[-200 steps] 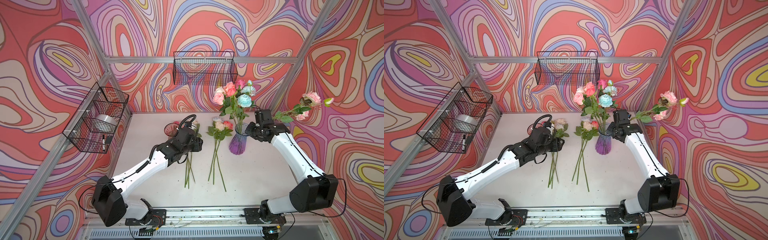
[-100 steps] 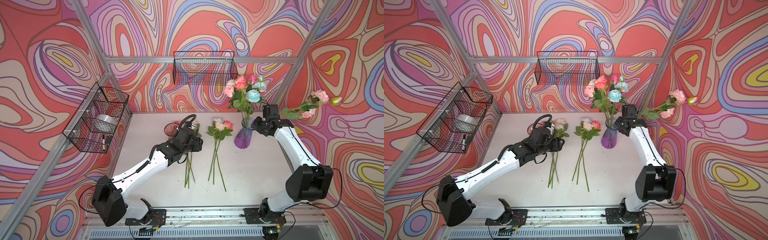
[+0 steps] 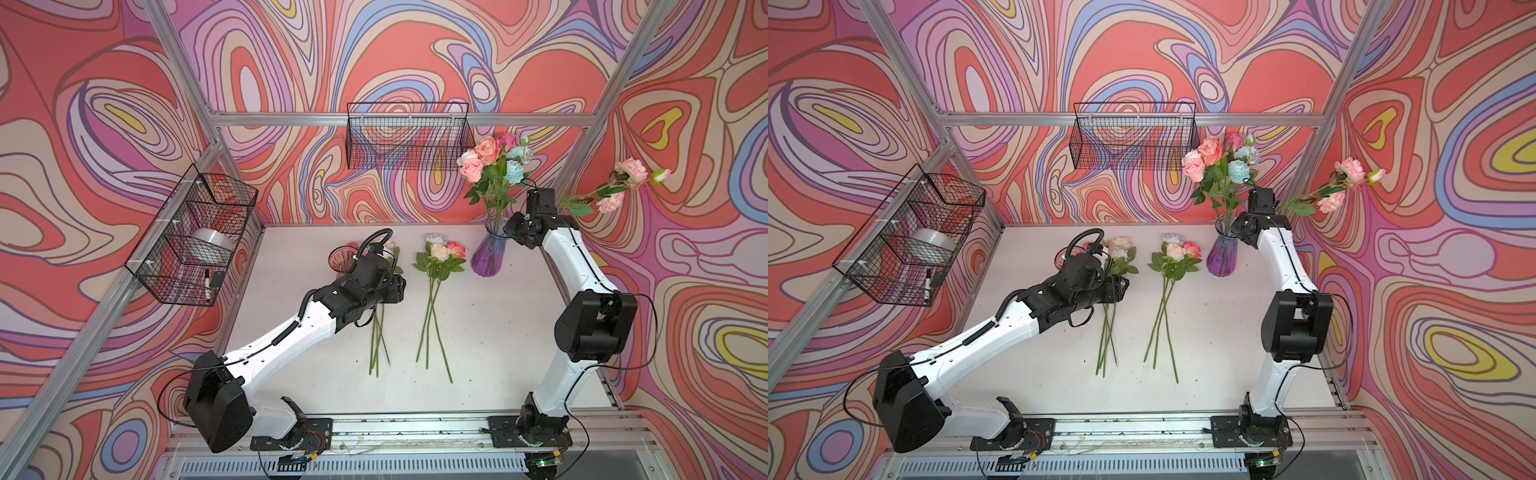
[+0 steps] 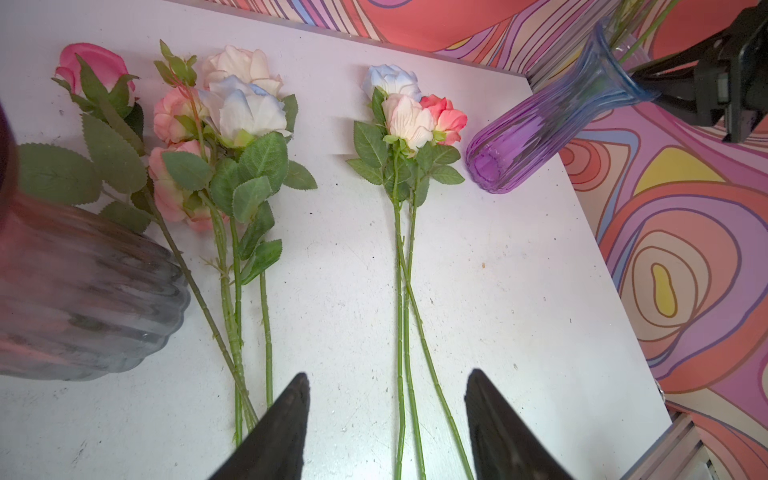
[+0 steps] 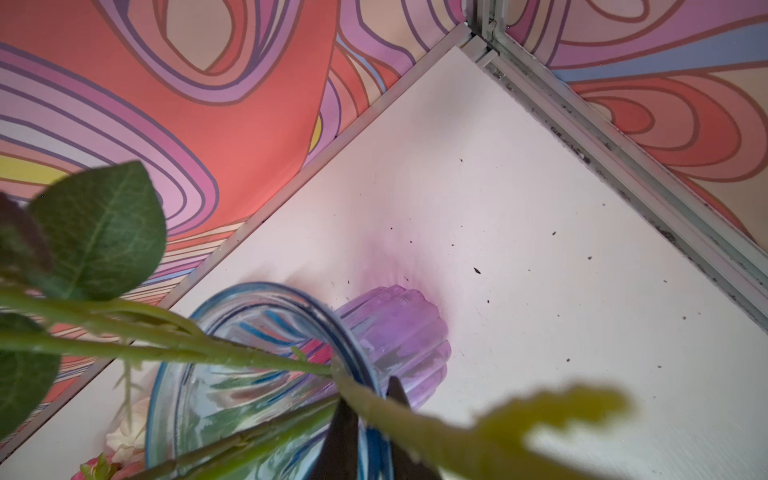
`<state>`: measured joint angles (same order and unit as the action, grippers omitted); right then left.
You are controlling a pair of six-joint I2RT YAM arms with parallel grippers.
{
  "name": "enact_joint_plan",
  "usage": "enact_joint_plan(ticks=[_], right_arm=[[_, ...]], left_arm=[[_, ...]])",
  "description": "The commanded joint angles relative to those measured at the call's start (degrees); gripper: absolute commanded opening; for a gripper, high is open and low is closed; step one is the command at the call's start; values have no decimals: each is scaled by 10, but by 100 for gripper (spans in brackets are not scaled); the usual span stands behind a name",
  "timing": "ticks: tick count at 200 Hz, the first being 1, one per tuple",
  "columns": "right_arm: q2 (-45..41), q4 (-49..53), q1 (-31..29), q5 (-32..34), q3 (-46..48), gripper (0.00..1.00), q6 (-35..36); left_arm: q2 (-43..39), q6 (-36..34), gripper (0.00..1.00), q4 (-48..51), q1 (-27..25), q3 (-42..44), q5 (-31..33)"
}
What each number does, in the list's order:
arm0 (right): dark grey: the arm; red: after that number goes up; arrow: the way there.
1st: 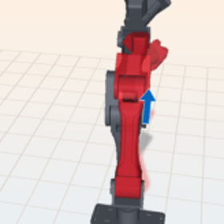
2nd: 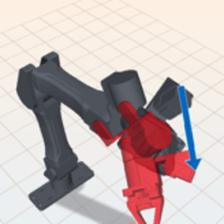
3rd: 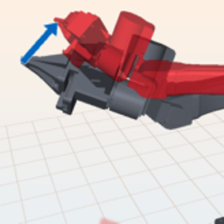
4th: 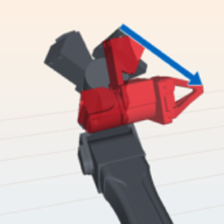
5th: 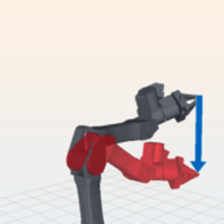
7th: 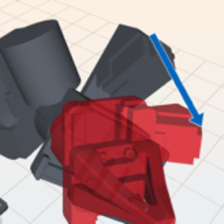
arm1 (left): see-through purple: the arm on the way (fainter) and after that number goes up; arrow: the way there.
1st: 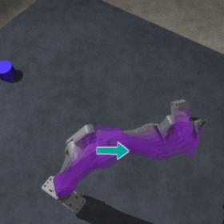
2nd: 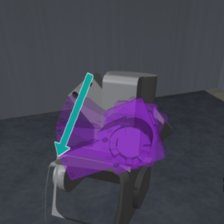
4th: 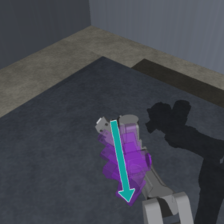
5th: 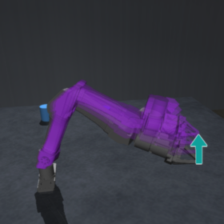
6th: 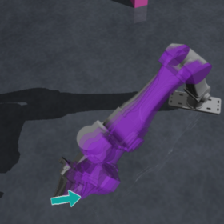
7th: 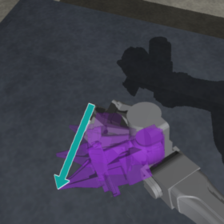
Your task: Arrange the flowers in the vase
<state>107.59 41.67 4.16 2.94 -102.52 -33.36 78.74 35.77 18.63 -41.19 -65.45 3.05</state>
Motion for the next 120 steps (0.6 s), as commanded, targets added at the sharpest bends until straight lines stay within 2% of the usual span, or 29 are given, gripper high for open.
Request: enact_joint_plan(ticks=[1,54,120], right_arm=[[5,20,2,11,5,17,19],[-48,12,2,-19,35,37,27],[-133,21,2,-24,78,45,41]], left_arm=[[-4,-6,61,5,3,-6,7],[-4,-13,63,8,5,-14,-10],[-8,-24,65,5,5,-14,-14]])
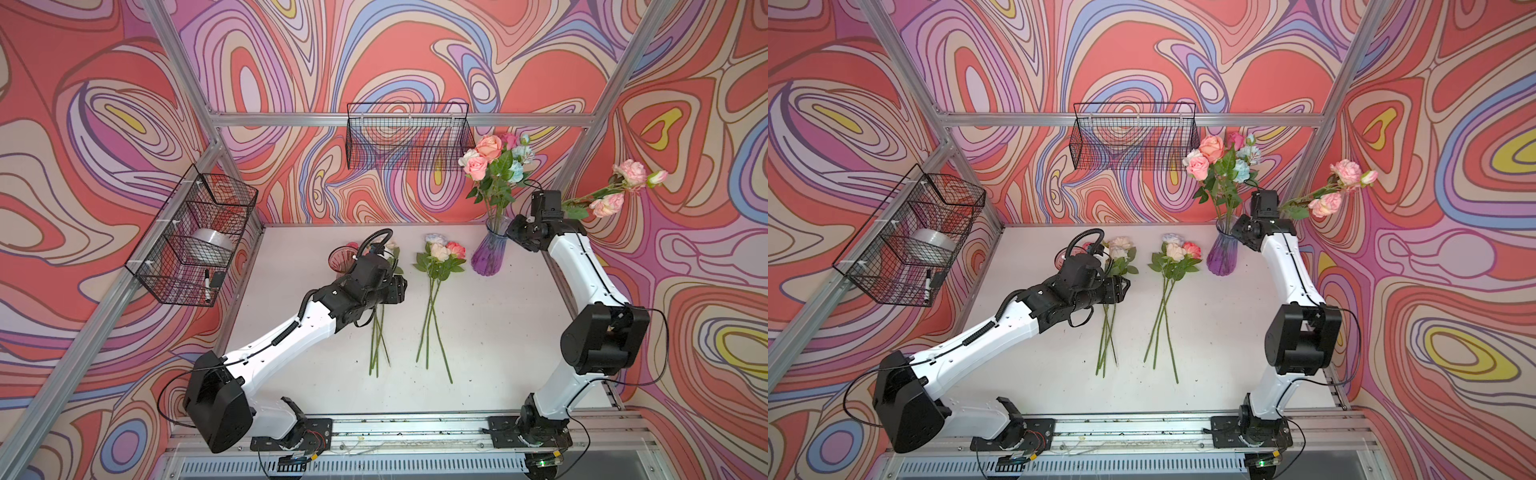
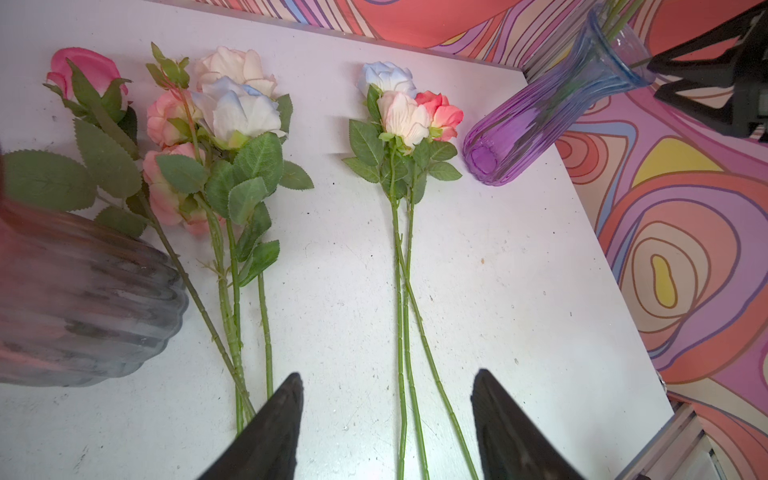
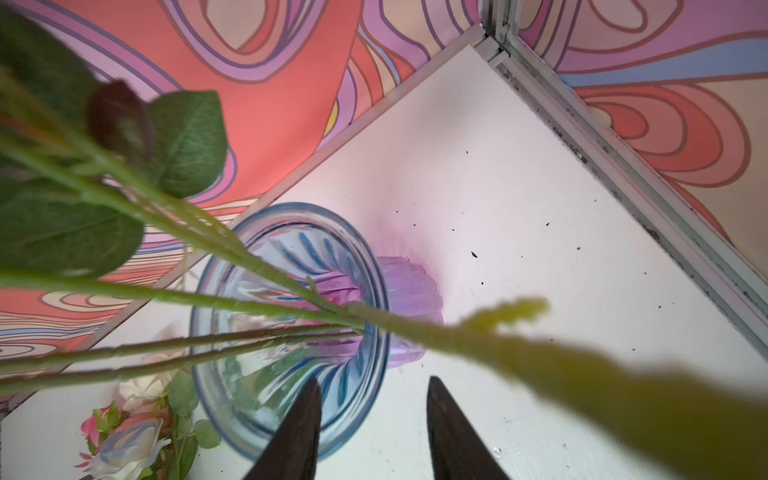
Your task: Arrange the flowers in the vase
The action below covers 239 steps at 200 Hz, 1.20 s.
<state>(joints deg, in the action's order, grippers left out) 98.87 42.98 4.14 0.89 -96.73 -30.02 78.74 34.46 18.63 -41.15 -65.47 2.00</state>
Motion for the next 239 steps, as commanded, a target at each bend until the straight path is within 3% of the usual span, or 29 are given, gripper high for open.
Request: enact_joint_plan(ticks=[1,60,124,153,192,239], right_arm=[[-47,8,3,-4,20,45,8],[-95,29,1,-11,28,47,12],[-259,-1,-31,-54,187,46,-4],[-322,-35,-102,-51,277,40,-13],[-363,-152,-206,-46,420,34,-50],[-371,-222,-210,-43,508,25,-59]], left_arm=[[-8,-11,65,5,5,-14,-4],[-3,-21,65,7,5,-20,-14],[22,-33,60,16,5,-29,-14],[53,-44,51,25,4,-43,-31],[147,-64,44,54,-20,-104,11],[323,-66,47,95,-41,-251,41]])
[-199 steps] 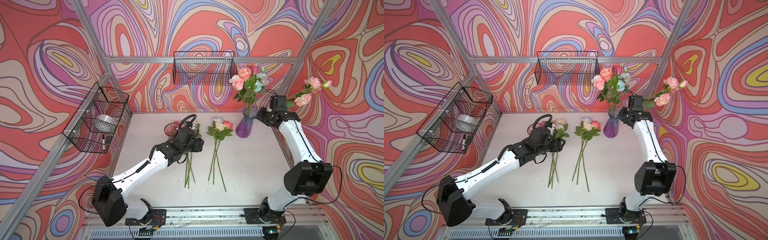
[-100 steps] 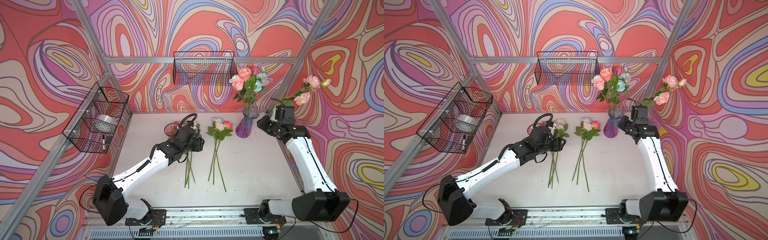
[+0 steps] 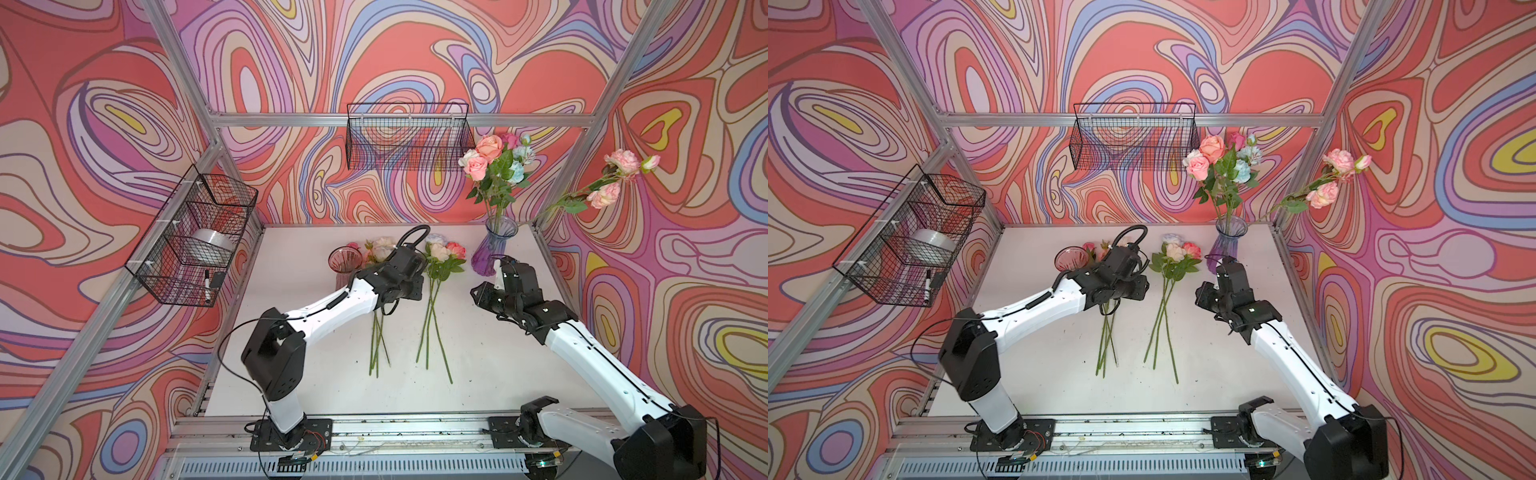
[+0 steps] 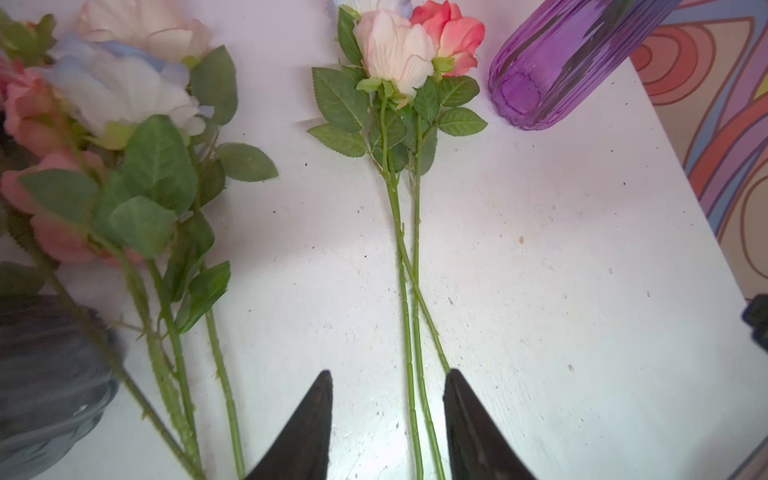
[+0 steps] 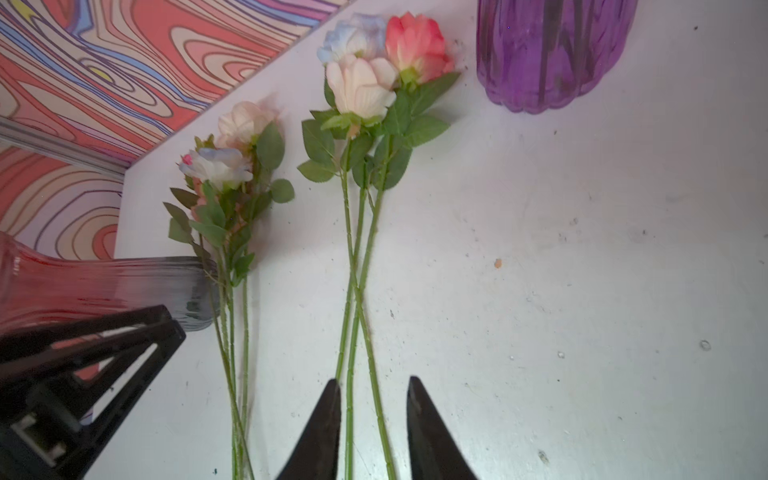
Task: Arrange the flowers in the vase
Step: 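Lower the left gripper onto the middle rose stems while the right gripper returns beside them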
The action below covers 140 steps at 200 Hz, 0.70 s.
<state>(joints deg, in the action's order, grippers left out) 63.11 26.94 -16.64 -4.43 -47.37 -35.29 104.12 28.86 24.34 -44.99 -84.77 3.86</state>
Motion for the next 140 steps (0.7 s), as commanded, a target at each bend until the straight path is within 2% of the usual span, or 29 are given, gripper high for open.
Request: enact_joint_plan(ticks=[1,27,55,64,89,140], right_arm=[[-14,-61,-2,11,15,25,-6],[-22,-57,-2,37,31,25,3],[-25,-78,-3,24,66,25,-3],[-26,-86,-2,24,75,25,-4],[-23,-103,-2,18,96,25,-7],[1,-125,-2,-1,101,24,-6]], left_arm=[[73,-10,47,38,-2,-62,22],[169,-22,47,59,-3,-152,-6],[252,-31,47,91,1,-239,-6],[268,-39,47,88,2,-253,-19],[306,-35,46,104,9,-288,4],[344,-35,38,84,21,-300,-29]])
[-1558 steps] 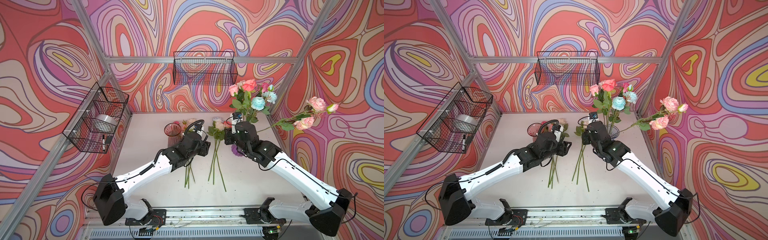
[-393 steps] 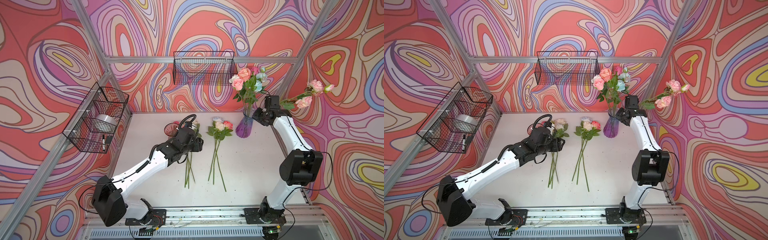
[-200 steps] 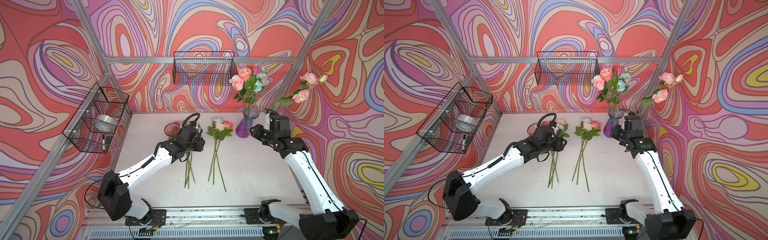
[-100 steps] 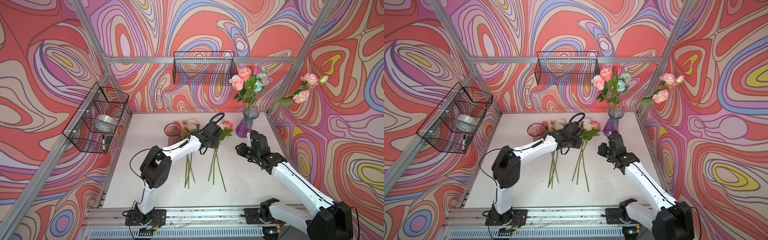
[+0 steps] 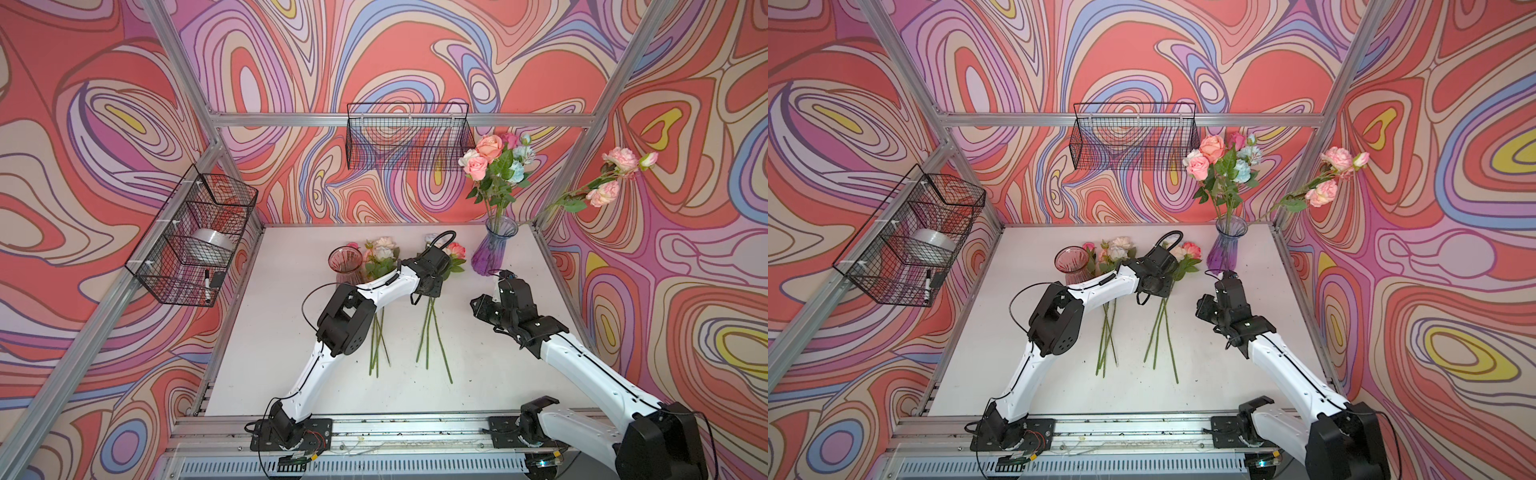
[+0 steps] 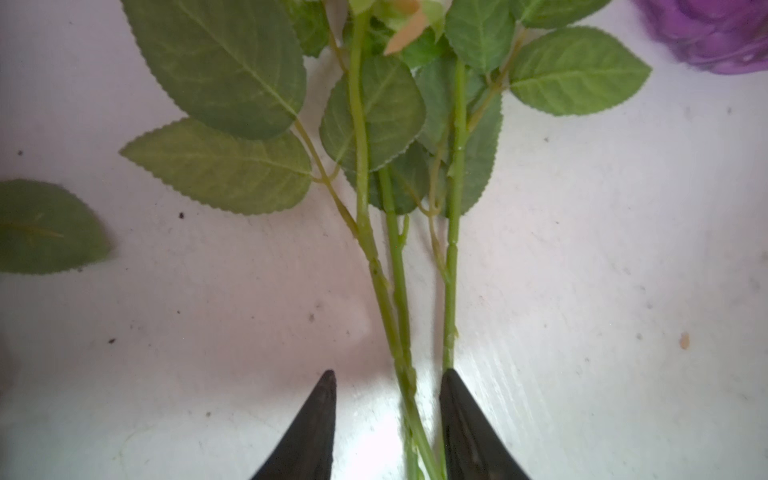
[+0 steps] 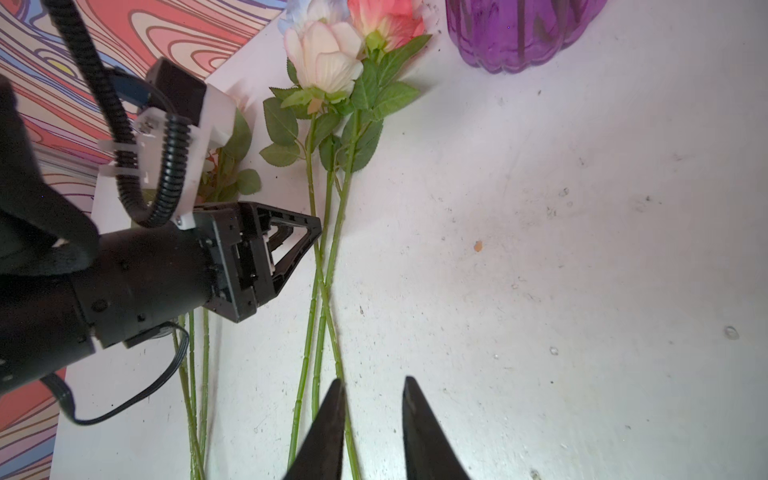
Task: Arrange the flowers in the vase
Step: 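Lower the left gripper onto the middle rose stems while the right gripper returns beside them, then grasp a pale pink rose stem with the left gripper and lift it upward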
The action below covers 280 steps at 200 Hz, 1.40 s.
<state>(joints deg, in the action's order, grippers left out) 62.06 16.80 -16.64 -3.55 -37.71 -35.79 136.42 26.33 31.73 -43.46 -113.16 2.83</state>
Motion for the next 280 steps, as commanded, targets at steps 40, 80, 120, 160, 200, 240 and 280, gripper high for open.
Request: enact_joint_plan(ticks=[40,80,120,160,200,240,280], right_arm=[[16,-24,-2,-9,3,24,3],[11,-22,-2,-3,4,23,3],[17,-29,-2,-2,5,23,2],[25,-35,-2,-14,-6,23,1],[17,-33,-2,-25,-13,23,-2],[-6,-130,-6,-165,16,33,-11],[-4,-215,-88,-217,0,43,12]], left_arm=[[36,-13,27,-8,17,-19,-40],[11,13,4,-12,32,0,-59],[-76,28,4,-49,35,53,-85],[-157,31,4,-68,35,104,-99],[-243,31,0,-84,35,173,-114],[-378,3,0,-109,35,248,-104],[-568,-52,0,-227,35,376,-42]])
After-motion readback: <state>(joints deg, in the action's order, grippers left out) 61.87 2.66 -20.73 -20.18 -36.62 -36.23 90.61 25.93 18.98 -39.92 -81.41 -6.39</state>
